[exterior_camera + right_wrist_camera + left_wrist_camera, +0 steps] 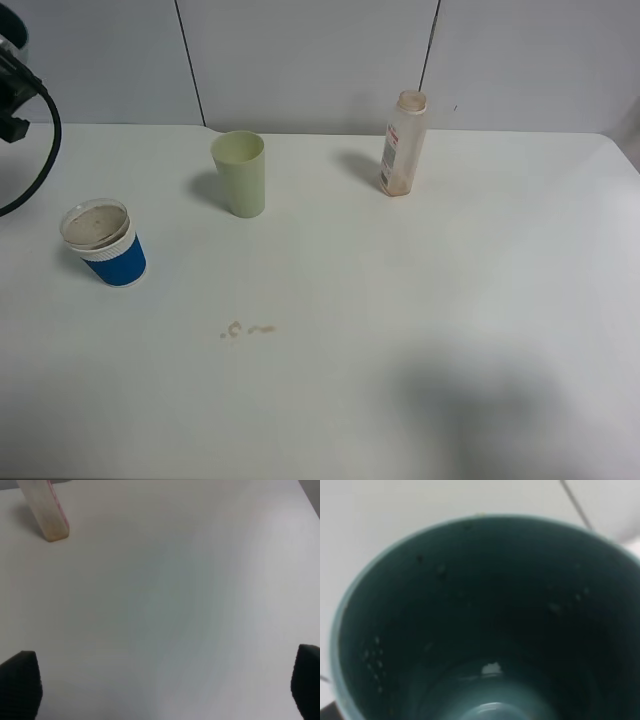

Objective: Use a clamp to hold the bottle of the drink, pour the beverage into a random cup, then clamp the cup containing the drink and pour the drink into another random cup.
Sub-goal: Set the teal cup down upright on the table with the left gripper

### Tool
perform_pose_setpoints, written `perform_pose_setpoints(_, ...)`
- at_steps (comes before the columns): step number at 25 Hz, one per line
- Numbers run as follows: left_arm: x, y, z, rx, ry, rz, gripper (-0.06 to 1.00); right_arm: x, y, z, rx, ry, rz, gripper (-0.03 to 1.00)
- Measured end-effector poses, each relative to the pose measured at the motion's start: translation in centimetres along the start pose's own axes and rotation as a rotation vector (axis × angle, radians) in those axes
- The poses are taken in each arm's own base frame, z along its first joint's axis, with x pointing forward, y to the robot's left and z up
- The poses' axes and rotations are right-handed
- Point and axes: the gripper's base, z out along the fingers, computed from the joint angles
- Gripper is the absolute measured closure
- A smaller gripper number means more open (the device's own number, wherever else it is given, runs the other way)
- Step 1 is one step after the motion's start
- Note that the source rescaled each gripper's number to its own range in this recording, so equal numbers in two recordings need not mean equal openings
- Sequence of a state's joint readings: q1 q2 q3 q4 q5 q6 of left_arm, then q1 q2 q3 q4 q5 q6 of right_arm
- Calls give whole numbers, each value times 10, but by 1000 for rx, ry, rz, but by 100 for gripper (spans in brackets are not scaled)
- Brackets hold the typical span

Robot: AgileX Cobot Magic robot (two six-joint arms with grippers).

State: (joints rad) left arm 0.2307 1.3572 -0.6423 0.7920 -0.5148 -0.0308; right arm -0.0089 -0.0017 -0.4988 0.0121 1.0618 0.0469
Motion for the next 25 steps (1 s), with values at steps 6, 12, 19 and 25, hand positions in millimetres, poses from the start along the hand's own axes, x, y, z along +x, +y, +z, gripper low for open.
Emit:
perform_pose_setpoints(6, 7, -1, 7, -4, 5, -79, 93, 0, 0, 0, 0, 0, 0, -3)
perform_pose_setpoints(12, 27, -10, 25, 22, 27, -118, 93, 0, 0, 0, 0, 0, 0, -3)
perform_pose_setpoints(19, 55, -12, 40, 26, 20, -169, 93, 0, 0, 0, 0, 0, 0, -3)
perform_pose_setpoints(25, 76, 3, 39, -35, -4, -269, 93, 0, 0, 0, 0, 0, 0, -3)
